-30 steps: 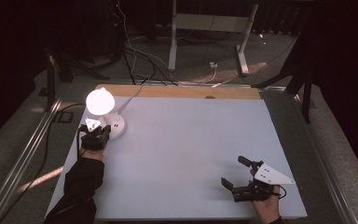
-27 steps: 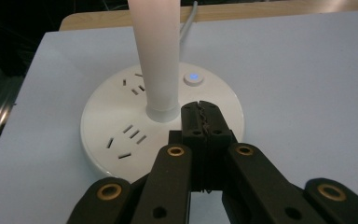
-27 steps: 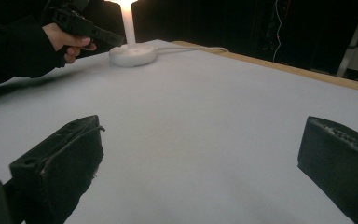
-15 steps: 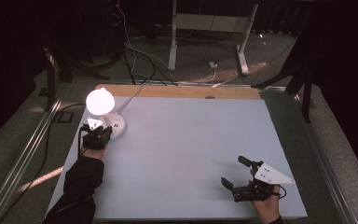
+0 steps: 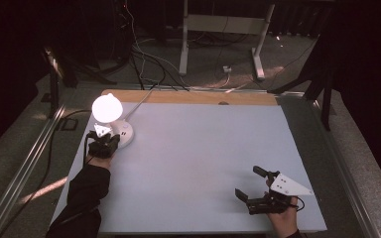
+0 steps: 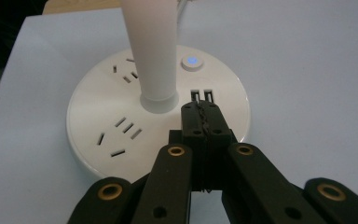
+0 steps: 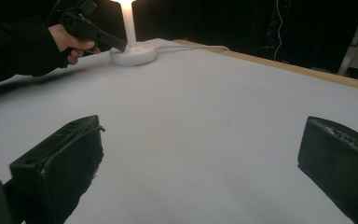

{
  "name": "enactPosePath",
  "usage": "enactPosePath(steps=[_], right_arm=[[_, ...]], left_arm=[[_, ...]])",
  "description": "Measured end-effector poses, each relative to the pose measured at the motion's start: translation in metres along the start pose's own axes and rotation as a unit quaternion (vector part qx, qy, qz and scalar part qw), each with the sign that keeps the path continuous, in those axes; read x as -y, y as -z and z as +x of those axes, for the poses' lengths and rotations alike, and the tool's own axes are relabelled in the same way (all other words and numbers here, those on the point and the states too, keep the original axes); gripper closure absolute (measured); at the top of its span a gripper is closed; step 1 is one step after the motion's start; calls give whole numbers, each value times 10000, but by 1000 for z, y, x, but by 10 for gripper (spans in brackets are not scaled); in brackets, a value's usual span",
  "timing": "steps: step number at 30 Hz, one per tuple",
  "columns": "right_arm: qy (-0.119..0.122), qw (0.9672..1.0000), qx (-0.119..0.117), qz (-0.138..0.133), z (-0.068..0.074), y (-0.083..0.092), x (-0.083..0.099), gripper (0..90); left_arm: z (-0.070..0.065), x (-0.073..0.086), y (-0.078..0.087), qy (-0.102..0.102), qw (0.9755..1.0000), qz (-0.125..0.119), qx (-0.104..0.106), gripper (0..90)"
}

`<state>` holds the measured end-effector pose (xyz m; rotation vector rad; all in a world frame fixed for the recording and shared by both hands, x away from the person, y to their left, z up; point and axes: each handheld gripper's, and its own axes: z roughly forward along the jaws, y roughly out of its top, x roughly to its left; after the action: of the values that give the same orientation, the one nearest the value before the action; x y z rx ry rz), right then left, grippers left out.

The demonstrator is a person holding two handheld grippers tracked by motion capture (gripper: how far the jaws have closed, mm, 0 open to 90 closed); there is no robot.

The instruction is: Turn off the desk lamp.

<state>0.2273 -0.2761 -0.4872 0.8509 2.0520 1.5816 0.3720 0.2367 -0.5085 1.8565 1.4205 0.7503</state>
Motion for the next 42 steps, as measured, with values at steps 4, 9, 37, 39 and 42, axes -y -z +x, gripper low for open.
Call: enactPosePath(steps=[4,9,37,39,42], right_arm=[[3,10000,5,6,0,0,0,0],[-24,10000,22,-23,-1,1,0,0],[2,10000,8,4,0,0,0,0],[3,10000,7,0,0,1,0,0],[-8,10000,7,-1,-1,1,0,0]], left_arm=[[2,0,-1,127,9999,-12,47,900],[6,-2,4,296,9992,-229,105,900],[2,-3,4,243,9993,-202,188,900],[2,-2,4,270,9992,-198,213,900],[1,-2,3,232,9993,-188,205,900]])
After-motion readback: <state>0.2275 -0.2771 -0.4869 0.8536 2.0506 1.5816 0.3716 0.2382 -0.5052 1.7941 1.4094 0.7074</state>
